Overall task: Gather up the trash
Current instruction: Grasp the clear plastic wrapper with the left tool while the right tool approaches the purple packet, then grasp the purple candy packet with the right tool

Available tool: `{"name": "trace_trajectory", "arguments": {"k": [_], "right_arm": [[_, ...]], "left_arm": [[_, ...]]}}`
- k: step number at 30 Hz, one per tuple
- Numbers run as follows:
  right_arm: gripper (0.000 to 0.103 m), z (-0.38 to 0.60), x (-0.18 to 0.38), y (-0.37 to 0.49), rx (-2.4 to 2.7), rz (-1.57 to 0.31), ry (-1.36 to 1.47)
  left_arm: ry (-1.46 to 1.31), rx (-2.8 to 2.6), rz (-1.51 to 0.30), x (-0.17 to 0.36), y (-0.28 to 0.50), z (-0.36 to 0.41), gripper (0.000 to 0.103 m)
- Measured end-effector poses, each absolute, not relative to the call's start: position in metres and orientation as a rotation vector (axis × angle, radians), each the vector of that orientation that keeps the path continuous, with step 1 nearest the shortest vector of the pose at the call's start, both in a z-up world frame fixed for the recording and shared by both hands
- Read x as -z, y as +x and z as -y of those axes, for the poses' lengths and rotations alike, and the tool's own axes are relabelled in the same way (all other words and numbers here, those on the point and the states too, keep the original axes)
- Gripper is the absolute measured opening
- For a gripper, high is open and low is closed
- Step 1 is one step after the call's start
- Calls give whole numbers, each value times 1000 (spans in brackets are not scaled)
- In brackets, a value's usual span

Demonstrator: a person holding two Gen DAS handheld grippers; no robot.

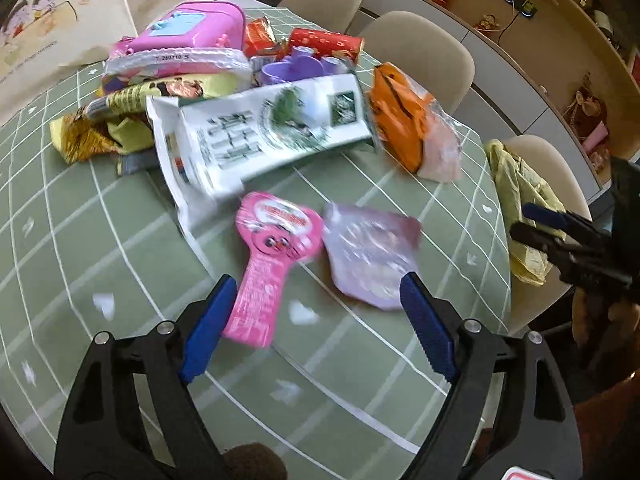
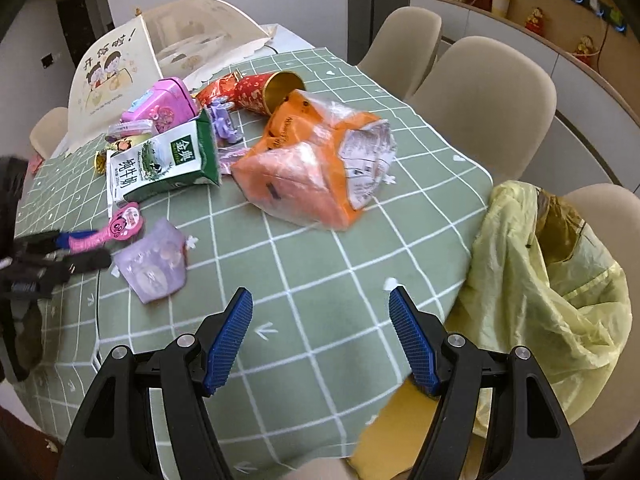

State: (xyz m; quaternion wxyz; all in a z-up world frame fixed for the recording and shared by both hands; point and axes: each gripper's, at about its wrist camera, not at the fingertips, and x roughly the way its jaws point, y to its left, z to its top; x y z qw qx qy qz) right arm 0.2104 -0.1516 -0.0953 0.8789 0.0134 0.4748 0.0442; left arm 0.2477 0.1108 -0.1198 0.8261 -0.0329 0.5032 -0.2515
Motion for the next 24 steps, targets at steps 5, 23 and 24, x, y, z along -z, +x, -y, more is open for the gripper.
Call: {"name": "trace_trajectory", "arguments": {"k": [5, 23, 24], "right_arm": [[67, 173, 93, 203, -142, -959, 39], [67, 129, 90, 210, -438, -940, -32], [67, 120, 91, 214, -471, -942, -28]], "left_arm": [[-32, 336, -1013, 108, 241, -106, 79], [-60, 154, -1124, 111, 266, -112, 14], [-71, 135, -1114, 105, 258, -117, 14]]}}
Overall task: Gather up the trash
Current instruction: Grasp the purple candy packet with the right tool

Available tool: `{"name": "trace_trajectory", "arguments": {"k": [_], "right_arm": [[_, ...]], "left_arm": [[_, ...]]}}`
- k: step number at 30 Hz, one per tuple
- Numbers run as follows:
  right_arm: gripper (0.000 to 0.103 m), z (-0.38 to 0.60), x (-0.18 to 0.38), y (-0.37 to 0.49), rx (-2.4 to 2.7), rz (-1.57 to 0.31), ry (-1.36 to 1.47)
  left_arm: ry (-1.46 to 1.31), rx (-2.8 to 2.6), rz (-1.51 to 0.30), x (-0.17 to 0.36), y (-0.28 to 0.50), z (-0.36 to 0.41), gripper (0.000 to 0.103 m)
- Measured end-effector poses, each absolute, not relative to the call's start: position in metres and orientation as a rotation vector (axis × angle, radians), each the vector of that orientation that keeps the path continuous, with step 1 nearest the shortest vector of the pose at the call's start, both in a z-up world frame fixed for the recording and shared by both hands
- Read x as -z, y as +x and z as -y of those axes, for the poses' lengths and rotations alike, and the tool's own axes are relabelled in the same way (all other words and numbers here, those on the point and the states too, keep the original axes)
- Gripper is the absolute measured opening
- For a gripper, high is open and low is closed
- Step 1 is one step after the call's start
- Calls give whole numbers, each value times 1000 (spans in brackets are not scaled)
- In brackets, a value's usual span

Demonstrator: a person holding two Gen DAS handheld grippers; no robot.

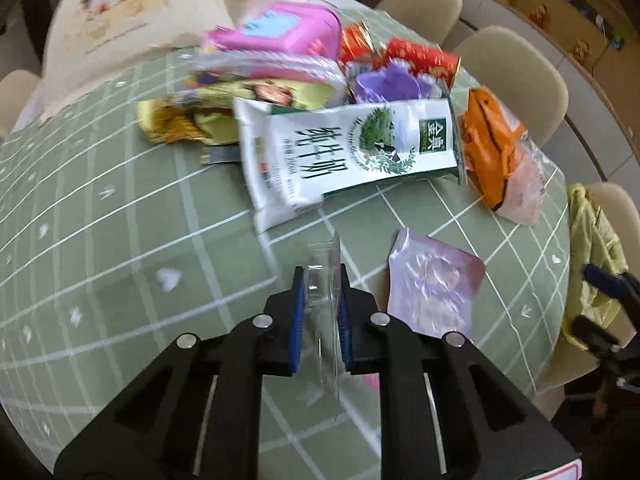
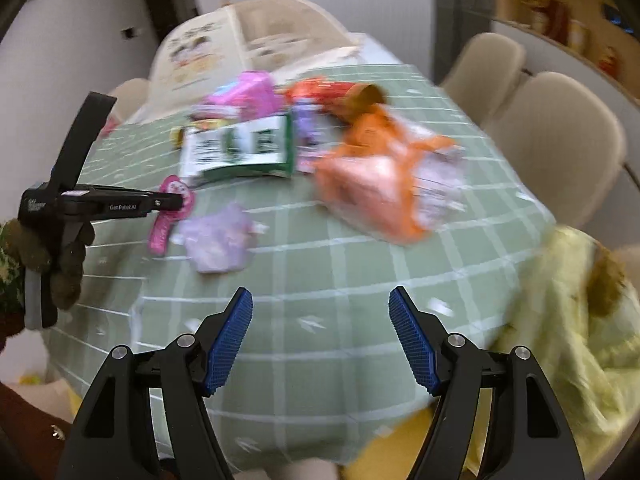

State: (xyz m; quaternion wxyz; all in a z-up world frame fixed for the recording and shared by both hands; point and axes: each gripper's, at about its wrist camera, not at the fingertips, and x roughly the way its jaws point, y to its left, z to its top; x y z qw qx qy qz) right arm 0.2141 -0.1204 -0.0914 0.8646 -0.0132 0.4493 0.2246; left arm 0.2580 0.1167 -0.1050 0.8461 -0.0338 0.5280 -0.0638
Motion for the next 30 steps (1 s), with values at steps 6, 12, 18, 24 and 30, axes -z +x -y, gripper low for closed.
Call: {"name": "trace_trajectory", "arguments": {"k": [6, 12, 18, 24, 30], "right_arm": [[54, 63, 113, 250, -572, -985, -63], [29, 32, 136, 272, -582, -1076, -162], [6, 26, 120, 260, -633, -1052, -217], [5, 59, 82, 255, -582, -979, -150], [5, 116, 48, 247, -501, -916, -107]], "left_arm": [[-167, 77, -1071, 87, 224, -137, 14], [-216, 57, -1052, 79, 208, -145, 14], [-223, 53, -1042, 74, 210, -141, 14], [-170, 59, -1006, 61, 211, -117, 14], [-97, 76, -945, 35, 213, -79, 14]]}}
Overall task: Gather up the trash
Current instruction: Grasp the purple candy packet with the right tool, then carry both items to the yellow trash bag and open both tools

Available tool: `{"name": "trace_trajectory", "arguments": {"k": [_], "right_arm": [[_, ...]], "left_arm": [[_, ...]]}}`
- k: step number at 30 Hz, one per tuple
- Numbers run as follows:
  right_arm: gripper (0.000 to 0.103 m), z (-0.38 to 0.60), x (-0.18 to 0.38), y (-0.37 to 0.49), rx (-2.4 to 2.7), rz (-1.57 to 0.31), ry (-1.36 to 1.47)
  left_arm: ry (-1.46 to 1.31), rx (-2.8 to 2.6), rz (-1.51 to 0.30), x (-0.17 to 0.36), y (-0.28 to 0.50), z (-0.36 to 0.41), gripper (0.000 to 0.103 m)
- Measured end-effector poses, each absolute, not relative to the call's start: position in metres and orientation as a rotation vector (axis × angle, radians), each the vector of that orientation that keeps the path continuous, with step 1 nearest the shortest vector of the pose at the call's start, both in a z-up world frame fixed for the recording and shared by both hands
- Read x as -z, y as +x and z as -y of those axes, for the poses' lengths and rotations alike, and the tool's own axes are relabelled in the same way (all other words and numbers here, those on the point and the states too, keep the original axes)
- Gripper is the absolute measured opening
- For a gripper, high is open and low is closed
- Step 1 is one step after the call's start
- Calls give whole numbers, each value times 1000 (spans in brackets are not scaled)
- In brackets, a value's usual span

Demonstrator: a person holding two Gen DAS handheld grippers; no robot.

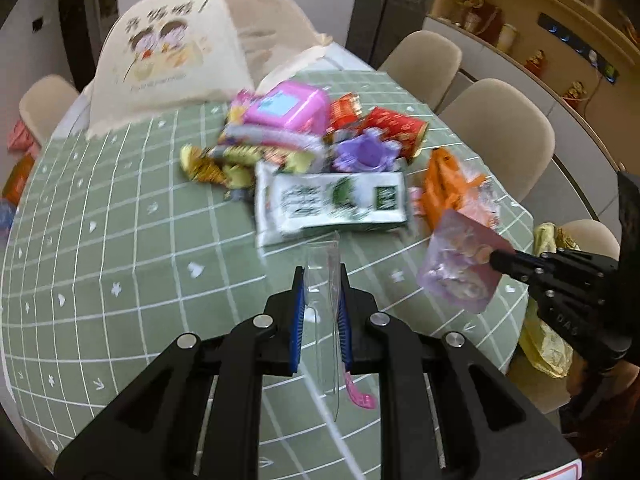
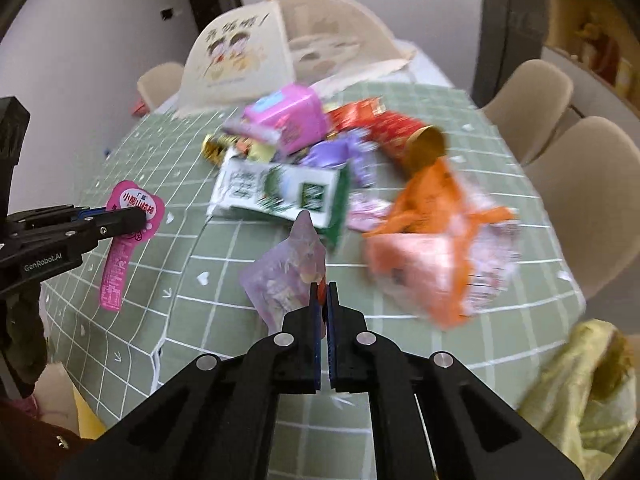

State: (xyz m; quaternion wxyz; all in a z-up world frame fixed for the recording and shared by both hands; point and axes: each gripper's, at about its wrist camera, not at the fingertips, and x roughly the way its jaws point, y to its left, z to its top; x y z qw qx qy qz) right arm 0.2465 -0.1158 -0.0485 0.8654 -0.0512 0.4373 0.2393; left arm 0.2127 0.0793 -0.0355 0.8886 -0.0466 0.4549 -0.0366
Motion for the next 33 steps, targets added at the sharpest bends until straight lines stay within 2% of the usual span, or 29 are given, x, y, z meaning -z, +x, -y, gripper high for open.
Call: {"name": "trace_trajectory", "arguments": {"k": [14, 27, 33], "right_arm": [[5, 254, 17, 204, -262, -795, -19], [5, 415, 13, 144, 51, -767, 44], [5, 451, 22, 135, 82, -774, 81]], "left_arm": [[-5, 275, -862, -2, 214, 45, 14], [-95, 686, -931, 13, 235, 219, 14], [-97, 727, -968, 27, 246, 272, 14]]}}
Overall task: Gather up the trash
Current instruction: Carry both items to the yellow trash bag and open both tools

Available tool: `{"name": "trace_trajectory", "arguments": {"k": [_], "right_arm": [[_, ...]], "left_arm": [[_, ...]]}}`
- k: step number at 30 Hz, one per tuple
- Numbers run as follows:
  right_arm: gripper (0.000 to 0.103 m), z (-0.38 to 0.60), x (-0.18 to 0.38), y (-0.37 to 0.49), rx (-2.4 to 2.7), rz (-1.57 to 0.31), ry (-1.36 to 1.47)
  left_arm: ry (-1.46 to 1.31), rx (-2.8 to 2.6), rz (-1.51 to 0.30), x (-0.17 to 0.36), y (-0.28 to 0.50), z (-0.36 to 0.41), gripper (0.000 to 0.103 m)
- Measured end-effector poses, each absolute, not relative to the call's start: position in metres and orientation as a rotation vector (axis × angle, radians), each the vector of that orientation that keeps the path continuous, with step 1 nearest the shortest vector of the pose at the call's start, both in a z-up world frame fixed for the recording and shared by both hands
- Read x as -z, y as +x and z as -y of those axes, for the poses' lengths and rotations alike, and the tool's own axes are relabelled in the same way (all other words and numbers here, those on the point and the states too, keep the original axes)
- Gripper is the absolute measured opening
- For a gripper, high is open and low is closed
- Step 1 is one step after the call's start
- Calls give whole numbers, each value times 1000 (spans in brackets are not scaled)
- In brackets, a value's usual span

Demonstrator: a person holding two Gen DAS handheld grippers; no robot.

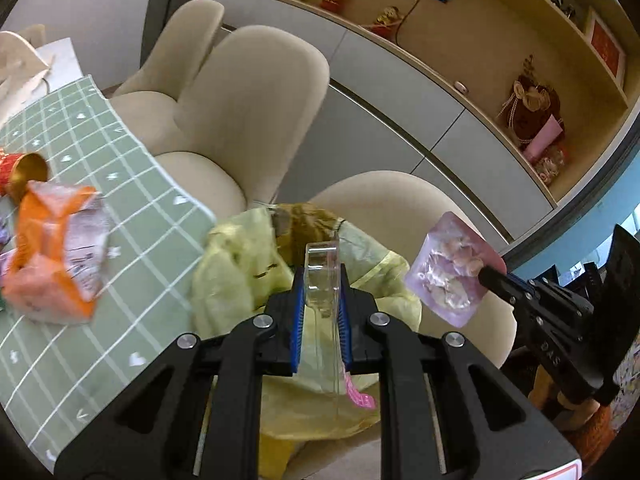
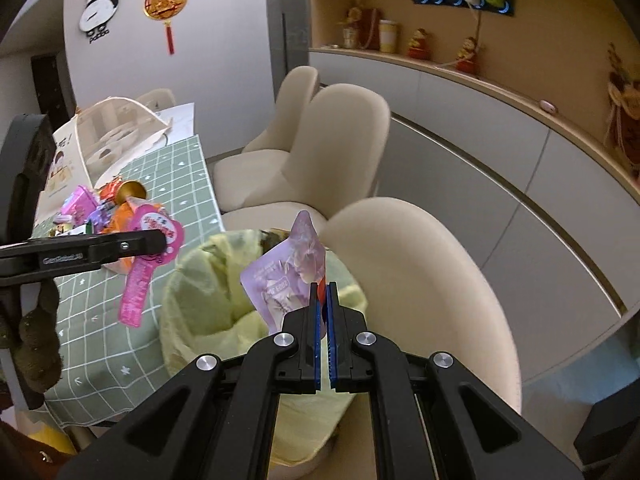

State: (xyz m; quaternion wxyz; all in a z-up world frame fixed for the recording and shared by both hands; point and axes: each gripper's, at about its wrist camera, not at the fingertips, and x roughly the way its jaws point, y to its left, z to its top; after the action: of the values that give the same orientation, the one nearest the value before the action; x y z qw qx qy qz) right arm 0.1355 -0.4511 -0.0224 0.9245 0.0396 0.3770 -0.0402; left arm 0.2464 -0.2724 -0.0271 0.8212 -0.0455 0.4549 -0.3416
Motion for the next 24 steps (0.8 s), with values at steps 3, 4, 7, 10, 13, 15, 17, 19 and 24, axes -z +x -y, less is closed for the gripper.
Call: {"name": "trace_trajectory", "arguments": {"k": [3, 4, 7, 10, 13, 15, 17, 19, 24], "right_arm": [[5, 457, 26, 139, 80, -774, 89], [5, 459, 26, 140, 77, -773, 93], [5, 462, 28, 146, 60, -772, 100], [5, 456, 31, 156, 27, -775, 95], [5, 447, 35, 168, -12, -783, 86], [5, 438, 40, 178, -43, -795, 75], [5, 430, 45, 185, -67, -808, 62], [5, 422, 53, 190, -82, -827, 47], [5, 407, 80, 203, -132, -921, 52]], "left_arm": [[-94, 728, -960, 34, 250, 288, 40], [-96, 722, -954, 34, 252, 289, 44], [-97, 676, -947, 32, 256, 283, 44], [-114, 627, -956, 32, 258, 268, 44], [-106, 562, -951, 29, 255, 252, 44], [-107, 526, -950, 30, 250, 239, 44], [-114, 497, -955, 32, 247, 226, 44], [-123, 467, -971, 36, 242, 212, 44], [-112, 407, -970, 38, 231, 180, 44]]}}
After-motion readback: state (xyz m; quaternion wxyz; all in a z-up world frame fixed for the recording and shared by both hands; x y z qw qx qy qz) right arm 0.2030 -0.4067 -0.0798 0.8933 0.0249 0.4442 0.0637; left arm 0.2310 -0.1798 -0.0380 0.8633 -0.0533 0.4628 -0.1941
